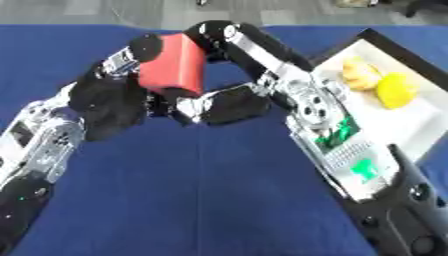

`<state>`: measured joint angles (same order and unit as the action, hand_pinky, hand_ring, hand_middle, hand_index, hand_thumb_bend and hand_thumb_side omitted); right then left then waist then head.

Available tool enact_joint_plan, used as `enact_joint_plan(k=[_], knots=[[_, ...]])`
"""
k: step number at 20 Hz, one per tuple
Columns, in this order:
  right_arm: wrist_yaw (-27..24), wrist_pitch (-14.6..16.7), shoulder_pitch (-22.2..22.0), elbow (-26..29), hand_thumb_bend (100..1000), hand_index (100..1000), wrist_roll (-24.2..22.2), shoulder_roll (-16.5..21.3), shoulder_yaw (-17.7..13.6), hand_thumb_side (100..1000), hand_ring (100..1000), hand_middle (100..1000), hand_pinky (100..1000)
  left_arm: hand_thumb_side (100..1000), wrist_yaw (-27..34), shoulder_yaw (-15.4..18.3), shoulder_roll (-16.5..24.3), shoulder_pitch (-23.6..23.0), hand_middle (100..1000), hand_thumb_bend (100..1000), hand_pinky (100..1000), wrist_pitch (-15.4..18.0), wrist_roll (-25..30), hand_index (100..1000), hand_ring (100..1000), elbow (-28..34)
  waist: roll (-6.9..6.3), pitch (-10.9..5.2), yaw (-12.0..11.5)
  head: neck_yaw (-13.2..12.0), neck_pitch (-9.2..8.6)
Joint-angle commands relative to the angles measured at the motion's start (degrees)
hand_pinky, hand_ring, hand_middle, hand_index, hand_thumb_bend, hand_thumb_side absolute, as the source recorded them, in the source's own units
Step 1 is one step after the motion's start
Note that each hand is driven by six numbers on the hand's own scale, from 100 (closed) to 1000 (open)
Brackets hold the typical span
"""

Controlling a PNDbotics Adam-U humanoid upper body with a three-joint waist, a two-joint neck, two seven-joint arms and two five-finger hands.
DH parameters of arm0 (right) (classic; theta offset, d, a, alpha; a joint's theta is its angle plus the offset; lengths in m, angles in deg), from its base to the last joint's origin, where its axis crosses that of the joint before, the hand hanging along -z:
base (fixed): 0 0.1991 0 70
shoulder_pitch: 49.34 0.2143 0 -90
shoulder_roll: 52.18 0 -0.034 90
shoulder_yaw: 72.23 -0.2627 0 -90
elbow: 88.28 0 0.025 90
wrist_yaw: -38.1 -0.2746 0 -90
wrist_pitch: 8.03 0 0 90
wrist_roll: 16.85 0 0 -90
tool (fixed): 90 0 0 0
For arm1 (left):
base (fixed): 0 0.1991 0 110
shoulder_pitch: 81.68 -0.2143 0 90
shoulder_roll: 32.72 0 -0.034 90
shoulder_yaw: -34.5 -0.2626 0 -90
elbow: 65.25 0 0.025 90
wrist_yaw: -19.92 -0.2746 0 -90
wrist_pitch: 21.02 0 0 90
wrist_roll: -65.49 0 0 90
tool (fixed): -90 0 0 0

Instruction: Pick up the objects with one hand, pass them to the other hand, and then place them into the box on the other side of the table.

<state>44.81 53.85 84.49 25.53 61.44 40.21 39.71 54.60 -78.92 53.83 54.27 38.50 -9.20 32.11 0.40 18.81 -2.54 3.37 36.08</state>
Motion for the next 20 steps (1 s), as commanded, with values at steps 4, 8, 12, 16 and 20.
enact_joint_plan(k=[4,8,12,16,20], knots=[[-0.52,-0.04,0.6,0.78,291,622,0.58,0.88,-0.87,102,797,457,868,654,-1.06,1.05,0.09,0.33,584,759,631,1.95,1.09,743,601,-0.03,0.48,-0.75,-0.04,0.2,-0.59],[-1.06,0.02,0.36,0.78,285,623,1.13,0.95,-1.36,100,798,455,868,640,-1.69,1.65,0.3,-0.09,582,773,629,3.05,0.89,740,599,-0.41,0.48,-0.8,0.01,0.33,-0.45],[-2.51,0.22,-0.04,0.78,279,625,2.46,1.07,-2.28,100,799,455,868,632,-2.4,2.56,0.75,-1.15,579,743,628,4.09,-0.07,737,597,-1.68,0.46,-0.98,0.06,0.25,-0.2],[-3.88,0.72,-0.45,0.78,274,626,3.7,1.5,-3.01,100,799,456,868,633,-3.23,3.32,1.14,-2.18,578,735,627,5.23,-0.7,737,595,-3.03,0.5,-1.2,0.15,0.23,-0.05],[-5.09,1.65,-1.14,0.78,268,626,4.99,2.21,-4.04,100,799,456,867,638,-3.79,4.55,1.8,-3.48,575,723,626,6.27,-1.73,735,592,-5.22,0.55,-1.41,0.41,0.23,0.07]])
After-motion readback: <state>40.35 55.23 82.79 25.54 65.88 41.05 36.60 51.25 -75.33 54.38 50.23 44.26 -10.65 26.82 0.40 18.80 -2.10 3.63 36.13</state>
